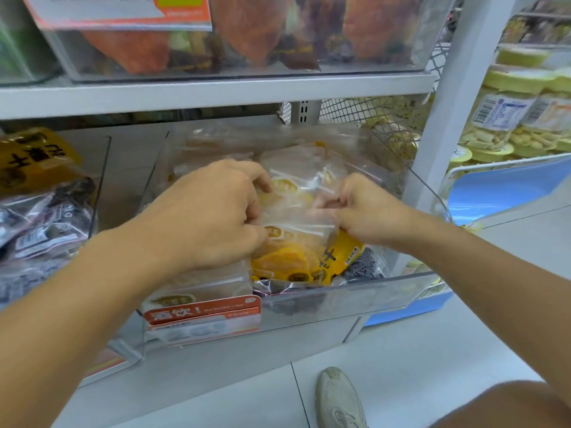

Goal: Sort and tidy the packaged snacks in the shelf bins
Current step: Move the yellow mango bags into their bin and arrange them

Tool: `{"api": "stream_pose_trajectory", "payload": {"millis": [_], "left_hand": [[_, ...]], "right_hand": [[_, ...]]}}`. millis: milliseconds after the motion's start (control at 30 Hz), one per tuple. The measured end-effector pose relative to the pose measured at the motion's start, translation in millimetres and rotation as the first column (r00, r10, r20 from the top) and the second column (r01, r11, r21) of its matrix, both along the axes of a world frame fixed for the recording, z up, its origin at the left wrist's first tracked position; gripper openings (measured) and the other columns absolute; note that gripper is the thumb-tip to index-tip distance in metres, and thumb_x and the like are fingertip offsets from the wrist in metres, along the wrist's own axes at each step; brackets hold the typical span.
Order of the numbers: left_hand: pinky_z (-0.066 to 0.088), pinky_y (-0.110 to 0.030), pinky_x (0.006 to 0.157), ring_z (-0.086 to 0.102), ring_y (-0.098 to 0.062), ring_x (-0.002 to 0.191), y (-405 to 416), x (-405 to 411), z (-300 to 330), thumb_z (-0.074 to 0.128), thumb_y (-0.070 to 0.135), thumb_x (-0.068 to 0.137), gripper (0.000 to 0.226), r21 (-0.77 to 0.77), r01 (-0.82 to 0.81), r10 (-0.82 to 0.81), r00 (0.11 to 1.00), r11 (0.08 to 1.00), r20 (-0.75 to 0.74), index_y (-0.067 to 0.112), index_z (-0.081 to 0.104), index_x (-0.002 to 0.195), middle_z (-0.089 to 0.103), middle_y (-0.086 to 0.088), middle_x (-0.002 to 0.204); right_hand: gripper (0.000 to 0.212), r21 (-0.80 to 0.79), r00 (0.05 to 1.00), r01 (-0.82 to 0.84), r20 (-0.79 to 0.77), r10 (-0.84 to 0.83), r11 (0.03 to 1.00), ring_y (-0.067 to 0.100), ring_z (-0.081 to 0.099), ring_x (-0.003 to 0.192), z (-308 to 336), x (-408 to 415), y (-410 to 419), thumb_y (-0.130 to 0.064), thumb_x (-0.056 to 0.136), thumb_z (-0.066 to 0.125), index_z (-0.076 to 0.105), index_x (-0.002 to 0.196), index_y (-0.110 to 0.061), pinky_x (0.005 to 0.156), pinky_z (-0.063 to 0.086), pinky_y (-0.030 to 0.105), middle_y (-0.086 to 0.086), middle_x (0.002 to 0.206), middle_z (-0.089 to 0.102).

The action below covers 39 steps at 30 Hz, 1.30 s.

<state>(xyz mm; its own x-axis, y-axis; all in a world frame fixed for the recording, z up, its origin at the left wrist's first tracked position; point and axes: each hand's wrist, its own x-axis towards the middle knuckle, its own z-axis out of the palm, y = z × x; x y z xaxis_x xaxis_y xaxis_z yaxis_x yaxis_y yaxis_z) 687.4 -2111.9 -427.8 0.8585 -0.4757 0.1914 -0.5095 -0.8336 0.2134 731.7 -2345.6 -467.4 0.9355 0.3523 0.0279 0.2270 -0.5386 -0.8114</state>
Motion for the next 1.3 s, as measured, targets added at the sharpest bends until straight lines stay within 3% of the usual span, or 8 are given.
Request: {"api": "stream_pose_trajectory", "payload": {"millis": [133, 300, 400, 533, 800, 967, 1133, 1300], "left_hand": [[0.047, -0.04, 0.092, 0.045, -0.001, 0.114, 2, 0, 4, 0.048, 0.078, 0.075, 0.054, 0.012, 0.013, -0.012, 0.999, 1.0, -0.039, 0.033, 0.074, 0.061, 0.051, 0.026, 0.123], [0.039, -0.035, 0.101, 0.031, 0.001, 0.132, -2, -2, 8, 0.034, 0.084, 0.067, 0.066, 0.011, -0.015, 0.016, 0.994, 1.0, -0.105, 0.037, 0.079, 0.075, 0.037, 0.025, 0.147], [0.035, -0.038, 0.112, 0.027, -0.002, 0.143, -2, -3, 8, 0.036, 0.082, 0.067, 0.062, 0.012, -0.033, 0.035, 0.991, 0.999, -0.129, 0.038, 0.079, 0.076, 0.028, 0.021, 0.159], [0.045, -0.044, 0.104, 0.042, -0.007, 0.138, -1, -2, 8, 0.038, 0.088, 0.076, 0.065, 0.03, -0.006, 0.009, 0.993, 1.0, -0.114, 0.038, 0.08, 0.079, 0.037, 0.023, 0.154], [0.039, -0.038, 0.11, 0.033, -0.001, 0.143, 0, -7, 10, 0.055, 0.074, 0.077, 0.041, -0.026, 0.064, -0.067, 0.986, 0.998, -0.152, 0.039, 0.077, 0.074, 0.017, 0.031, 0.16], [0.052, -0.042, 0.091, 0.056, -0.012, 0.121, 0, 0, 4, 0.036, 0.088, 0.077, 0.071, 0.068, 0.041, -0.04, 0.999, 0.997, -0.015, 0.031, 0.077, 0.073, 0.06, 0.013, 0.136], [0.052, -0.046, 0.087, 0.056, -0.017, 0.115, -4, -2, 4, 0.055, 0.063, 0.079, 0.027, 0.03, 0.117, -0.12, 0.987, 0.993, 0.107, 0.036, 0.056, 0.082, 0.054, 0.013, 0.132], [0.045, -0.039, 0.099, 0.05, -0.014, 0.13, -4, -1, 12, 0.066, 0.053, 0.085, 0.022, 0.126, 0.098, -0.094, 0.995, 0.987, -0.035, 0.035, 0.062, 0.073, 0.049, 0.018, 0.146]], "right_hand": [[0.04, -0.393, 0.99, -0.138, -0.078, 0.116, 0.909, 0.021, 0.057, 0.056, 3, 3, -11, -0.042, 0.096, 0.063, 0.075, 0.098, -0.004, 0.056, 0.056, 0.037, 0.024, 0.077, 0.067], [0.024, -0.133, 0.985, 0.17, 0.034, -0.167, 0.976, 0.023, 0.072, 0.062, 28, -7, -28, -0.025, 0.094, 0.068, 0.061, 0.093, -0.003, 0.057, 0.062, 0.041, 0.009, 0.075, 0.069], [0.025, -0.274, 0.96, 0.27, 0.148, -0.238, 0.923, 0.023, 0.072, 0.058, 27, -4, -19, -0.028, 0.098, 0.063, 0.052, 0.11, -0.009, 0.056, 0.061, 0.045, 0.009, 0.088, 0.069], [0.009, -0.237, 0.935, 0.329, -0.052, -0.35, 0.914, 0.027, 0.073, 0.06, 22, 5, -18, -0.018, 0.099, 0.062, 0.056, 0.096, -0.011, 0.061, 0.062, 0.043, 0.016, 0.077, 0.071], [0.005, -0.374, 0.885, 0.08, 0.453, 0.106, 0.924, -0.006, 0.064, 0.07, 67, 0, -6, -0.016, 0.083, 0.08, 0.081, 0.088, -0.015, 0.061, 0.043, 0.006, -0.02, 0.067, 0.067], [0.007, -0.407, 0.951, -0.014, 0.276, 0.138, 0.913, -0.002, 0.05, 0.041, 47, 14, 31, -0.017, 0.087, 0.077, 0.079, 0.083, -0.012, 0.044, 0.037, 0.009, -0.01, 0.053, 0.064], [0.019, 0.043, 0.986, -0.165, 0.011, 0.165, 0.985, 0.01, 0.062, 0.065, 43, 9, 32, -0.016, 0.102, 0.056, 0.07, 0.107, -0.004, 0.054, 0.049, 0.02, 0.022, 0.091, 0.072], [0.007, -0.205, 0.936, 0.026, 0.349, 0.048, 0.978, -0.001, 0.06, 0.052, 58, -17, -6, -0.022, 0.087, 0.076, 0.077, 0.085, -0.015, 0.053, 0.047, 0.015, -0.008, 0.065, 0.069]]}}
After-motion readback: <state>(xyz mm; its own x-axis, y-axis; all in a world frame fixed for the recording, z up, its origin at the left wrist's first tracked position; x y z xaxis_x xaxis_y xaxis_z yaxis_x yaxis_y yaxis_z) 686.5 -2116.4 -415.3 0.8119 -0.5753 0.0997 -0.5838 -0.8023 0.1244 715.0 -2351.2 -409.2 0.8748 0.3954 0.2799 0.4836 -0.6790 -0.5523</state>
